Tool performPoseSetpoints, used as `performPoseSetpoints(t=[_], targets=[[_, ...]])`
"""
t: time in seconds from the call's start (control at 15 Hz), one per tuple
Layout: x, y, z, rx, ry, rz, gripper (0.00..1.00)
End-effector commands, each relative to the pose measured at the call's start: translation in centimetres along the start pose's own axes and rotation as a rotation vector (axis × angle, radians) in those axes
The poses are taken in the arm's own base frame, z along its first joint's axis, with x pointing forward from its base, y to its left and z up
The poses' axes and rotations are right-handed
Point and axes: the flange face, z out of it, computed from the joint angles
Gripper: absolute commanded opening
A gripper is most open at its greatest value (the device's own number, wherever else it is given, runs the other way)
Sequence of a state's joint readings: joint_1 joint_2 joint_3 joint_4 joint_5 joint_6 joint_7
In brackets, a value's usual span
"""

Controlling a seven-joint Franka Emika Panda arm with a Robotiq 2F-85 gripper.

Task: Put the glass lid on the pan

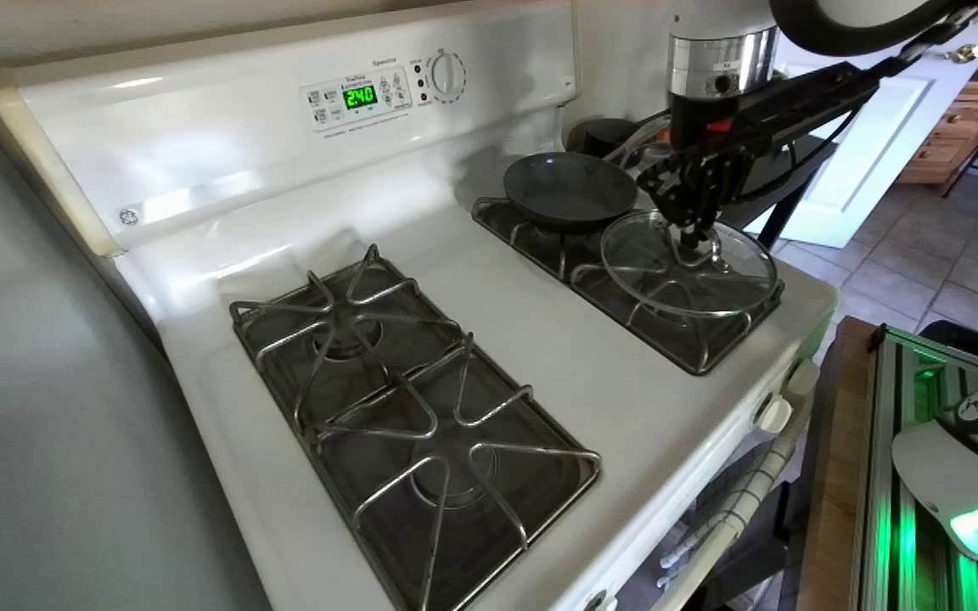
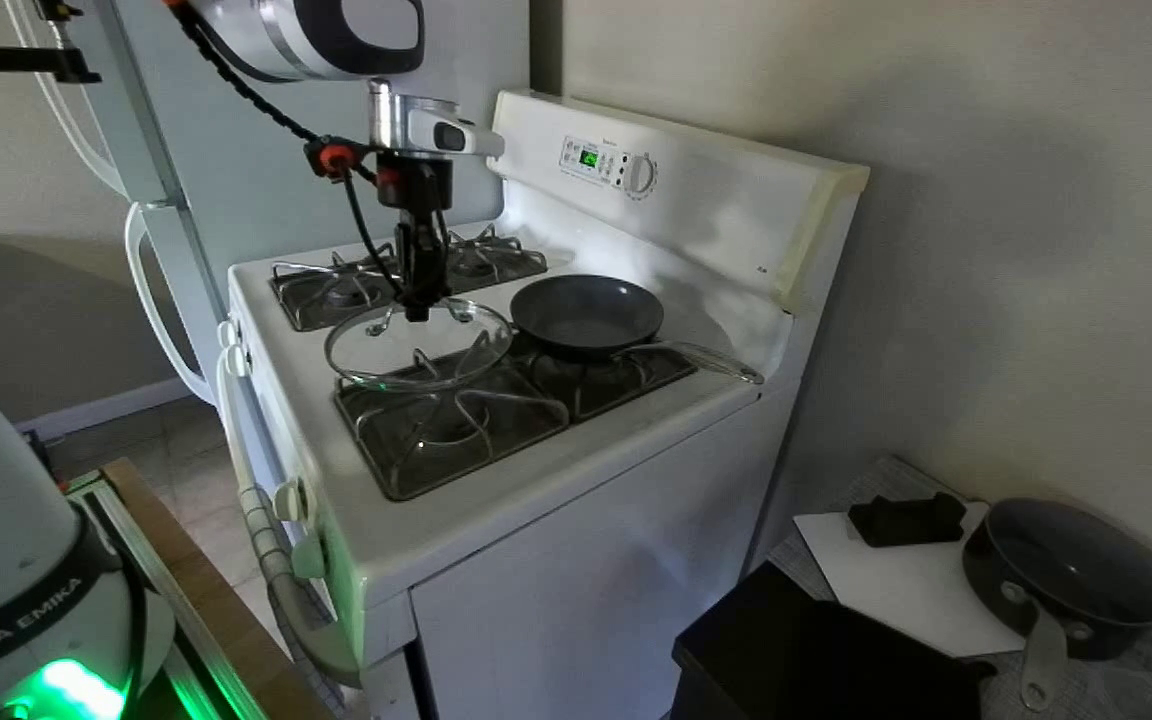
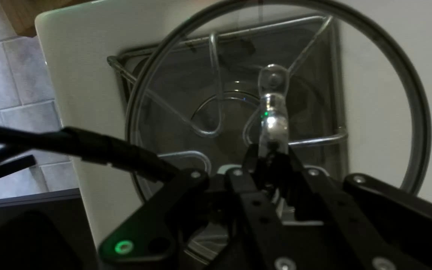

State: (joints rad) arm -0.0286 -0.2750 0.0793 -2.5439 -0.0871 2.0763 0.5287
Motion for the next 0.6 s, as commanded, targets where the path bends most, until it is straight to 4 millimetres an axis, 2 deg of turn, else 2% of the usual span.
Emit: performPoseSetpoints(t=[0.0, 0.33, 0.53], targets=[[-1.1, 0.6, -1.4, 0.009, 0.007, -0.009, 0.02], [-0.3, 0.7, -2.7, 0.028, 0.024, 0.007, 0.02], [0.9, 0.8, -3.7, 0.049, 0.028, 0.027, 0.02]])
